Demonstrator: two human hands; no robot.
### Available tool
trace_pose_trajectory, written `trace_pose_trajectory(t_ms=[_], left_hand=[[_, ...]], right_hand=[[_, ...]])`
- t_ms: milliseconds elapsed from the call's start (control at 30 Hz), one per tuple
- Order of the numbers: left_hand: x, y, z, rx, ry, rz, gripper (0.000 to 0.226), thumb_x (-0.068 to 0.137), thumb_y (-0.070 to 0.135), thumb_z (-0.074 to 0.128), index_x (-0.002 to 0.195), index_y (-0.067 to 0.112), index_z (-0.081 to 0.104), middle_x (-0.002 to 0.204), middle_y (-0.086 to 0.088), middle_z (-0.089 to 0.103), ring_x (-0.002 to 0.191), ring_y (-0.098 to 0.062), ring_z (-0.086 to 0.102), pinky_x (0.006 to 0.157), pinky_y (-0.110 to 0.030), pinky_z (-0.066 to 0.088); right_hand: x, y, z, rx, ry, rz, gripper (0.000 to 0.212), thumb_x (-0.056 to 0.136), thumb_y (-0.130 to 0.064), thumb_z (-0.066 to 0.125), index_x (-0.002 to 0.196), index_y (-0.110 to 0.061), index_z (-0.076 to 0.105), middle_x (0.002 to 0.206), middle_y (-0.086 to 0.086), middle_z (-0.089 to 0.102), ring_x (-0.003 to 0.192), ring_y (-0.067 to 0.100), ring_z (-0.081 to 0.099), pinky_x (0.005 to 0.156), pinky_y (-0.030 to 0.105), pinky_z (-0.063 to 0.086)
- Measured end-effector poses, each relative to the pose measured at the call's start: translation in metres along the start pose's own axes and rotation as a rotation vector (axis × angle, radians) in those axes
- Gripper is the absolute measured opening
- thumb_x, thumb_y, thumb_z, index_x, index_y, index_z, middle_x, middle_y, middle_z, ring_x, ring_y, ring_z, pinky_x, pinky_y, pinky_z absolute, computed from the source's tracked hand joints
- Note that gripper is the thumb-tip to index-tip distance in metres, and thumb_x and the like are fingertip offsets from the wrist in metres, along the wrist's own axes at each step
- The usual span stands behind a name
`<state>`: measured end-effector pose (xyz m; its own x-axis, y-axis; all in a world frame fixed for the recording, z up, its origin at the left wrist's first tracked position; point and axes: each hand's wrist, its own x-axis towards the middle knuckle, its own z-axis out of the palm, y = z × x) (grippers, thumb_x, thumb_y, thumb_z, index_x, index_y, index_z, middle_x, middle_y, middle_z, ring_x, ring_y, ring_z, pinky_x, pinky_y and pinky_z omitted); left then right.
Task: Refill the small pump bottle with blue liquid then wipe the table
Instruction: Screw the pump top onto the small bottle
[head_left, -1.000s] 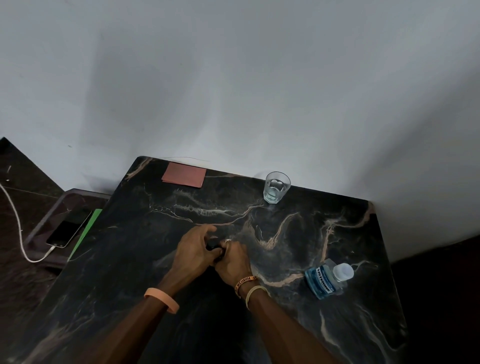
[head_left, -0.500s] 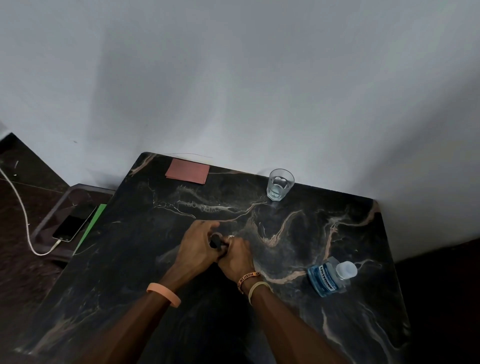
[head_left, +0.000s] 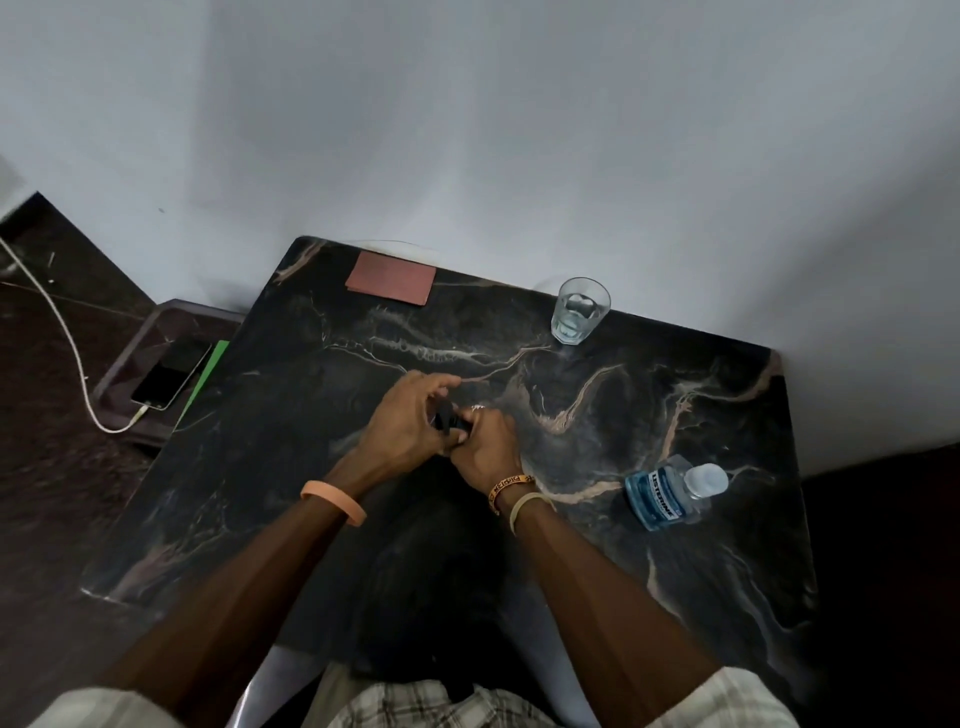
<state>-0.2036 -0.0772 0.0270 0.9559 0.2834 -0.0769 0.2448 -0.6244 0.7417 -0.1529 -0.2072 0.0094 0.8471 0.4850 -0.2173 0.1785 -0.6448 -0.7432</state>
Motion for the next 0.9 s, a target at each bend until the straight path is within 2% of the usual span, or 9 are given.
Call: trace_pose_trajectory(t_ms=[100,167,333,467,533,633,733,800,900], left_hand=[[-0.0014,-0.0026,-0.0002,-0.005,0.019,0.061,0.059,0.066,0.021,0.088,0.121,0.020,0.067,0.113,0.002,0.067,0.104,-0.010,0.062,0.094,-0.036,0.053],[-0.0024,-0.0027,-0.0012,-0.046,-0.017,0.090,0.062,0.067,0.017,0.087,0.125,0.018,0.064,0.116,0.002,0.068,0.112,-0.009,0.061,0.100,-0.035,0.051],[-0.0041,-0.0060,-0.0037,0.037,0.004,0.103,0.058,0.071,0.022,0.085,0.125,0.016,0.065,0.114,-0.001,0.064,0.103,-0.012,0.060,0.094,-0.035,0.052],[-0.0037,-0.0042,-0.0033,0.027,-0.040,0.107,0.061,0.072,0.026,0.083,0.129,0.019,0.061,0.118,0.003,0.060,0.107,-0.009,0.057,0.097,-0.030,0.049],[-0.0037,-0.0047,-0.0024,0.081,-0.027,0.089,0.059,0.076,0.030,0.082,0.129,0.019,0.061,0.118,0.002,0.059,0.105,-0.011,0.056,0.093,-0.028,0.047],[-0.0036,-0.0051,-0.0033,0.074,-0.019,0.094,0.054,0.077,0.021,0.082,0.127,0.015,0.063,0.120,-0.003,0.065,0.111,-0.015,0.060,0.099,-0.031,0.048],[-0.0017,-0.0060,-0.0036,0.057,-0.081,0.100,0.060,0.075,0.022,0.081,0.132,0.018,0.059,0.122,0.002,0.060,0.113,-0.013,0.057,0.099,-0.028,0.046],[-0.0013,-0.0076,-0.0024,0.058,-0.094,0.079,0.064,0.076,0.030,0.080,0.134,0.022,0.055,0.121,0.005,0.052,0.107,-0.009,0.052,0.094,-0.024,0.045],[-0.0004,-0.0100,-0.0008,0.095,-0.045,0.095,0.054,0.077,0.028,0.081,0.128,0.020,0.062,0.115,0.003,0.059,0.099,-0.006,0.053,0.092,-0.029,0.049]], right_hand=[[0.0004,0.0010,-0.0004,-0.013,-0.003,-0.001,0.028,0.071,-0.016,0.080,0.098,-0.020,0.075,0.084,0.002,0.075,0.078,0.018,0.069,0.067,0.029,0.055],[0.0005,0.0023,0.0005,-0.023,0.007,-0.004,0.028,0.071,-0.014,0.079,0.099,-0.019,0.076,0.083,0.002,0.075,0.076,0.017,0.068,0.064,0.025,0.051],[-0.0001,0.0025,0.0009,-0.004,-0.003,-0.003,0.028,0.071,-0.013,0.080,0.097,-0.021,0.075,0.083,0.000,0.075,0.075,0.014,0.067,0.065,0.026,0.053],[0.0009,0.0035,0.0016,-0.022,0.006,-0.002,0.026,0.075,-0.008,0.073,0.100,-0.017,0.075,0.084,0.002,0.075,0.076,0.016,0.068,0.063,0.025,0.052],[0.0008,0.0036,0.0019,-0.022,0.001,-0.003,0.024,0.076,-0.009,0.072,0.098,-0.017,0.075,0.082,0.002,0.074,0.072,0.013,0.064,0.061,0.023,0.047],[0.0001,0.0025,0.0014,-0.023,-0.009,-0.002,0.021,0.073,-0.015,0.079,0.093,-0.019,0.075,0.081,0.001,0.074,0.073,0.014,0.066,0.061,0.022,0.046],[0.0002,0.0036,0.0014,-0.030,0.000,0.002,0.014,0.076,-0.009,0.074,0.088,-0.016,0.074,0.080,0.002,0.074,0.073,0.015,0.067,0.059,0.020,0.046],[-0.0004,0.0039,0.0011,-0.030,0.000,-0.011,0.019,0.077,-0.005,0.070,0.092,-0.016,0.074,0.082,0.001,0.074,0.074,0.011,0.066,0.057,0.012,0.042],[-0.0005,0.0027,0.0004,-0.024,-0.004,-0.019,0.019,0.076,-0.013,0.075,0.095,-0.017,0.074,0.083,0.001,0.074,0.072,0.010,0.064,0.053,0.006,0.034]])
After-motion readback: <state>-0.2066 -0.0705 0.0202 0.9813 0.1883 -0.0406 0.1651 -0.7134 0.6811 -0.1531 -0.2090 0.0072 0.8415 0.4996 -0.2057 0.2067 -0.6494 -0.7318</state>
